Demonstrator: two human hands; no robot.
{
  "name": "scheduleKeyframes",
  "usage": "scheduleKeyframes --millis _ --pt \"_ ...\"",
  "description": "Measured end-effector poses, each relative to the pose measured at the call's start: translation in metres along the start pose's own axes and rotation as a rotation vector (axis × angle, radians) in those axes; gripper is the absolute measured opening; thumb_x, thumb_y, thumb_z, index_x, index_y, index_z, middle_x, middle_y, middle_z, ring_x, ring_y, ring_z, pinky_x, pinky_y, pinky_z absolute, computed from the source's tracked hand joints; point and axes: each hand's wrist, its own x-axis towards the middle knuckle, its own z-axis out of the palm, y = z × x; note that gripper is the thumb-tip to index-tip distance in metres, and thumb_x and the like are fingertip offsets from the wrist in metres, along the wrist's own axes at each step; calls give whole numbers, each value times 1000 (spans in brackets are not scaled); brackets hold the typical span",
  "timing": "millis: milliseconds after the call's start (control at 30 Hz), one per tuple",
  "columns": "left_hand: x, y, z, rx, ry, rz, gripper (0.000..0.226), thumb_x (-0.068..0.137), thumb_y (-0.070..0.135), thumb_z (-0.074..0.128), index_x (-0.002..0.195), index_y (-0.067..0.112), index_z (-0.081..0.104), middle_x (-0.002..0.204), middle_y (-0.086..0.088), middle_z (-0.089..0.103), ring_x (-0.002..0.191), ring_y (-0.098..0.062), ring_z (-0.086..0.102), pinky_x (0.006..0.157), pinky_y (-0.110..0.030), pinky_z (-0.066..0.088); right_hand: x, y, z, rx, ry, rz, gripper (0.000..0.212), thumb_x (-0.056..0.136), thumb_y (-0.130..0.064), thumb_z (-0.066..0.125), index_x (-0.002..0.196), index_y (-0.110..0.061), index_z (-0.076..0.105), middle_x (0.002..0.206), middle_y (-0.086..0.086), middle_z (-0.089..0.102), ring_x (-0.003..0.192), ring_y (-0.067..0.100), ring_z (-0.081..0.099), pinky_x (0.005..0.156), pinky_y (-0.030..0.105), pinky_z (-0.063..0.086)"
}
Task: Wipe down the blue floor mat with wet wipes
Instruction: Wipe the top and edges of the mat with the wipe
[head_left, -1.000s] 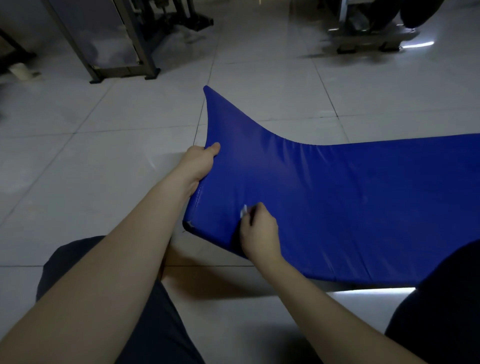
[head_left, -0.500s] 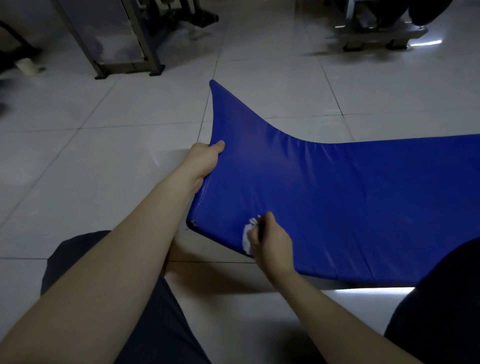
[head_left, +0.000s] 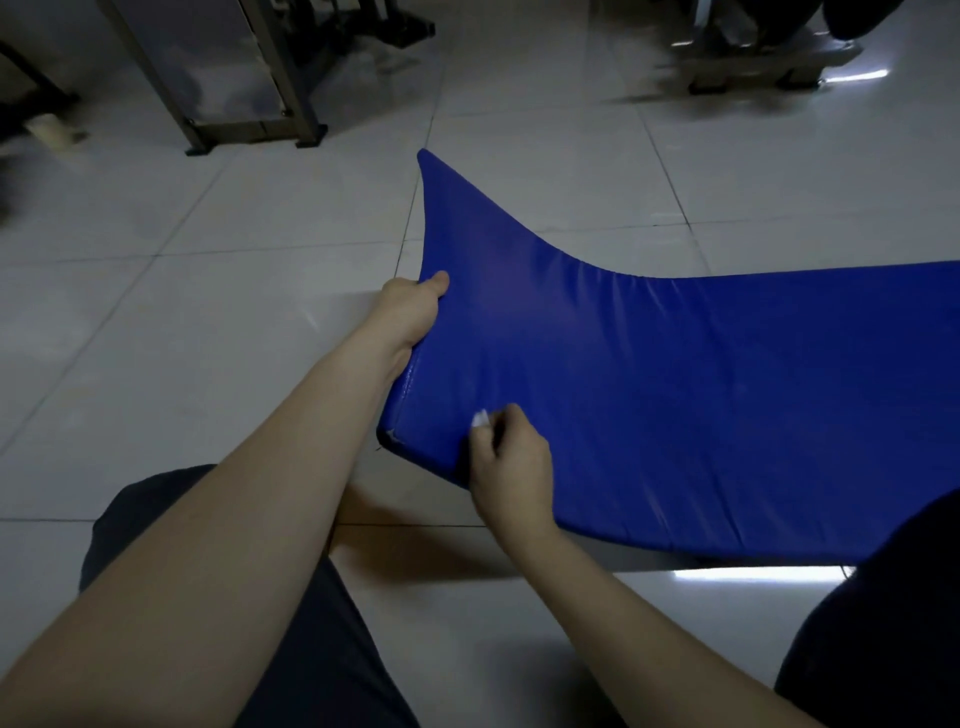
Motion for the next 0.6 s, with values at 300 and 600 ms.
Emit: scheduleKeyframes --millis 300,600 --pt "0 -3 -3 37 -5 12 36 105 39 53 116 7 63 96 -5 71 79 -19 69 60 -26 56 -4 -21 1 -117 -68 -337 27 98 -40 45 80 -21 37 68 -3 52 56 15 46 51 33 28" --pt "-3 0 -1 -13 -19 17 37 106 37 53 121 6 64 103 -6 72 80 -18 70 57 -24 56 14 124 -32 -308 31 588 31 104 -35 44 100 -5 51 105 19 66 79 28 50 69 36 38"
